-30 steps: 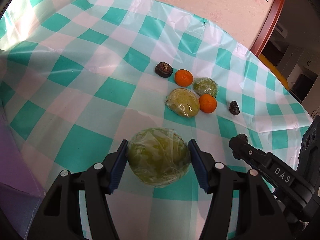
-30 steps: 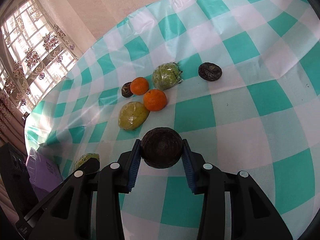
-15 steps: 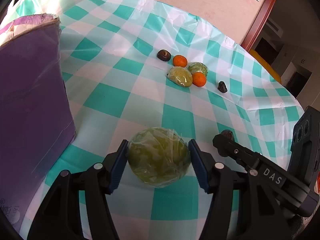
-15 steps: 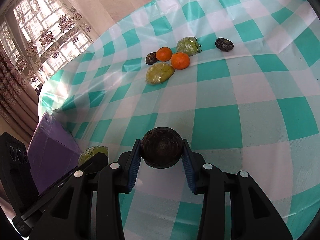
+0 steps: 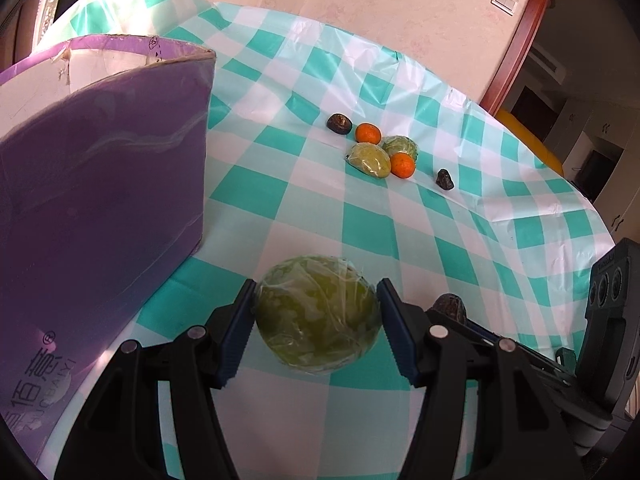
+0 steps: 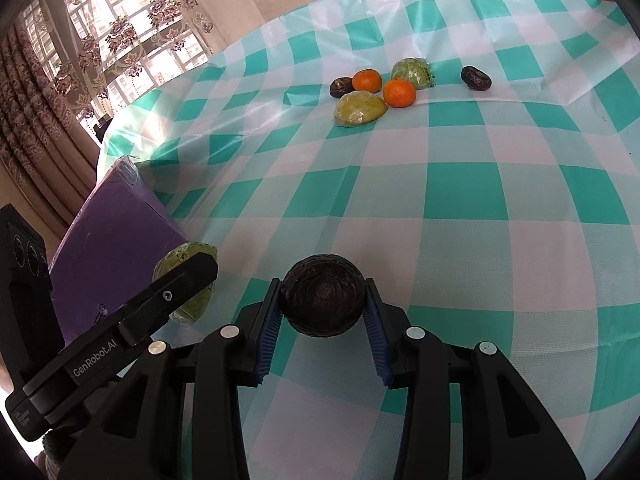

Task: Organize fruits
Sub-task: 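Lift the cabbage and dark fruit and carry both tools toward the box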

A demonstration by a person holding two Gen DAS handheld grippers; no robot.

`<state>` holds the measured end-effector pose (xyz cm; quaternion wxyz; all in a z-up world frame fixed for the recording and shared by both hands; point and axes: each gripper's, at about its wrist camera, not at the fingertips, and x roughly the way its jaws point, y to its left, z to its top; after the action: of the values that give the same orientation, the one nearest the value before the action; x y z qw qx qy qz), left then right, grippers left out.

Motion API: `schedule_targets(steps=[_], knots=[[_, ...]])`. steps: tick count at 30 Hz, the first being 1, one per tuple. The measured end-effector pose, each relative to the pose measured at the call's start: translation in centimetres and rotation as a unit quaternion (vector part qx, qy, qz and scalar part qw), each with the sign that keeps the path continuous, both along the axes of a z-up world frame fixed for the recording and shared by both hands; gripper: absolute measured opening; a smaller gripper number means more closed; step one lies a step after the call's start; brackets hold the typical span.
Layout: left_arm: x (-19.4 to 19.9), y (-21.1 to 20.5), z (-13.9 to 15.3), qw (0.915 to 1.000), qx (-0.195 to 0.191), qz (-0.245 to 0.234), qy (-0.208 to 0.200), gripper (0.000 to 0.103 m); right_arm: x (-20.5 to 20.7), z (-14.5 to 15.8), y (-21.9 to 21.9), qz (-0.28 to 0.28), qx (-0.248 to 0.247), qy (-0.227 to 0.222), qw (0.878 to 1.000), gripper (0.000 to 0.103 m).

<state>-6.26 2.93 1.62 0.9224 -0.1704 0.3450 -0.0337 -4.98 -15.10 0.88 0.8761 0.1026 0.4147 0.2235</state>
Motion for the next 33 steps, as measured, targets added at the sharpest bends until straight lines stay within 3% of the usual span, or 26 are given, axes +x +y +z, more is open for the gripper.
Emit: schedule_targets(steps=[12, 25, 29, 33], knots=[[-2.4, -0.1, 0.9, 0.9988, 0.013, 0.002, -0.046, 0.061, -1.6, 0.4, 0.7, -0.008, -0.013, -0.017, 1.0, 0.04], [-6.1, 1.1, 2.4, 0.9951, -0.005, 0.005, -0.099, 0.061, -2.7, 1.6, 1.6, -0.015, 0.006, -0.032, 0.999, 0.04], [-8.1, 1.7, 4.7, 0.9914, 0.016, 0.019, -0.128, 0.061, -3.6, 3.9, 3.2, 0.0, 0.007, -0.065, 0.998, 0.04], [-11.2, 2.0, 8.6, 0.9804, 0.056, 0.036, -0.185, 0.061, -4.5, 7.4, 5.2, 0.015, 0.017, -0.107, 0.994, 0.04]])
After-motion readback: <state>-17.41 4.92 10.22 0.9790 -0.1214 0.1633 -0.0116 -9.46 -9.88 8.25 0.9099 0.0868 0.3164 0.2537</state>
